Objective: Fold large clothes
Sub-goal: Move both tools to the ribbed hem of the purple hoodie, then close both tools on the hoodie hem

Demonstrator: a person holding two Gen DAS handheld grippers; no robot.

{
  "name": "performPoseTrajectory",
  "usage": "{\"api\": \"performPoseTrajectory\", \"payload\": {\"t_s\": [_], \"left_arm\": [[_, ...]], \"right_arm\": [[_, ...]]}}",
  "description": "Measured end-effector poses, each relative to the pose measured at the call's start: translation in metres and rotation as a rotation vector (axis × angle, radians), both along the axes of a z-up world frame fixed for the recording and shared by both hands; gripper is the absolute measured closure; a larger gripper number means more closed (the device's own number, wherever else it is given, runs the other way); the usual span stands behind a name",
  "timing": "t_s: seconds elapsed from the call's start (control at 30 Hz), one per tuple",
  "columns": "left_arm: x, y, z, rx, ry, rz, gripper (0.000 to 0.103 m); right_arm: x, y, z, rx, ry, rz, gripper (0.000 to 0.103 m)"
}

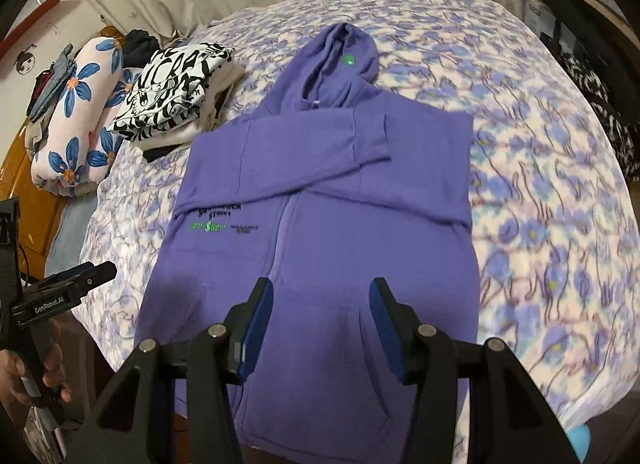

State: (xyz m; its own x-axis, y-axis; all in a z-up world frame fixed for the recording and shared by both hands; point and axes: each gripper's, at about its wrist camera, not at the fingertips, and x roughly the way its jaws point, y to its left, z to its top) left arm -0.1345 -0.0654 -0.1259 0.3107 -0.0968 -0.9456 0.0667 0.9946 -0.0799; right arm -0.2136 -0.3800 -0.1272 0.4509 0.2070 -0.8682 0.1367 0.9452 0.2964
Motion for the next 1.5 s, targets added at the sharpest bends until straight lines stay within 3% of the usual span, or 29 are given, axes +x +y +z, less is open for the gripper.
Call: {"api": "performPoseTrajectory", "payload": {"t_s": [0.13,0.53,0.73,0.93,1.1,1.3,1.47,1.5], "left_arm": [[-0.011,0.012,-0.019,0.012,0.033,-0.043,0.021],[-0.055,0.071,-0.096,-0.033,0.205,-0.018,0.021],[-0.075,0.097,-0.127,-0.13,0.322,-0.022,0.021],[-0.081,0.103,-0.137,-0.175,0.321,-0.084,0.021],[-0.082,0.104,-0.144,-0.195,0.33,-0.127,0.021],[-0.086,0.103,-0.153,-0.215,0.339,-0.166,0.021],[-0.085,0.102,-0.153,-0.206,0.332,-0.167,0.023],[-0.086,0.101,-0.151,-0.202,0.328,-0.167,0.032]], "right_arm": [[-0.026,0.001,-0.014,0.005,0.017,-0.05,0.042],[-0.084,0.0,-0.072,0.035,0.131,-0.072,0.042],[-0.116,-0.029,-0.099,0.049,0.205,-0.117,0.042],[-0.138,-0.054,-0.125,0.102,0.279,-0.185,0.042],[-0.146,-0.053,-0.146,0.165,0.319,-0.167,0.042],[-0.146,-0.047,-0.157,0.2,0.334,-0.15,0.049],[-0.147,-0.047,-0.15,0.212,0.317,-0.138,0.073],[-0.147,-0.047,-0.147,0.213,0.311,-0.131,0.077]]}}
